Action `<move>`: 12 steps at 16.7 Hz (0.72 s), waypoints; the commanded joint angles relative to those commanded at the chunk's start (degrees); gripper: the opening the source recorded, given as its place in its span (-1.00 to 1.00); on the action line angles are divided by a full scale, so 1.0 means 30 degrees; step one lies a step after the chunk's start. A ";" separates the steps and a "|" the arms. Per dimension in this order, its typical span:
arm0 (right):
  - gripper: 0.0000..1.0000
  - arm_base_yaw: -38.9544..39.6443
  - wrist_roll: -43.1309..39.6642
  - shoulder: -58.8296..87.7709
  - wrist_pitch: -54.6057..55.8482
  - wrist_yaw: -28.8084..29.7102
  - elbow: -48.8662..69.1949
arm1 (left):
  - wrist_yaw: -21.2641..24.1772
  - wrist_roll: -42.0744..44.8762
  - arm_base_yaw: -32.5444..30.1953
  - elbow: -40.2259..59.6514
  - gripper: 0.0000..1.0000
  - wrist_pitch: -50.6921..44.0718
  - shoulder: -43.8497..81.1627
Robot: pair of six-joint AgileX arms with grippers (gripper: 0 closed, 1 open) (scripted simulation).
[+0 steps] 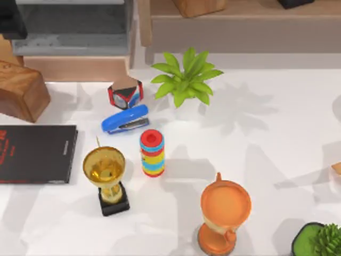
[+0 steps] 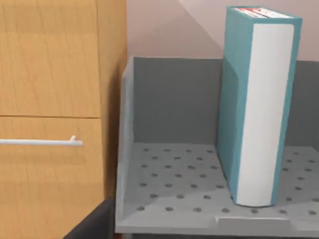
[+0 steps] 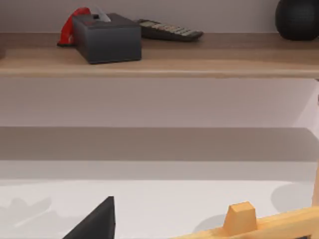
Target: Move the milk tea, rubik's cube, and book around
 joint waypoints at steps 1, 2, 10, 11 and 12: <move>1.00 0.0000 0.0000 0.0000 0.0000 0.0000 0.0000 | -0.0161 -0.0013 -0.0204 0.1231 1.00 0.0644 0.2138; 1.00 0.0000 0.0000 0.0000 0.0000 0.0000 0.0000 | -0.0316 -0.0027 -0.0405 0.2426 1.00 0.1271 0.4123; 1.00 0.0000 0.0000 0.0000 0.0000 0.0000 0.0000 | -0.1226 -0.0114 -0.1591 0.9564 1.00 0.4973 1.4905; 1.00 0.0000 0.0000 0.0000 0.0000 0.0000 0.0000 | -0.1285 -0.0119 -0.1667 1.0027 1.00 0.5211 1.5552; 1.00 0.0000 0.0000 0.0000 0.0000 0.0000 0.0000 | -0.1328 -0.0122 -0.1723 1.0367 1.00 0.5384 1.6005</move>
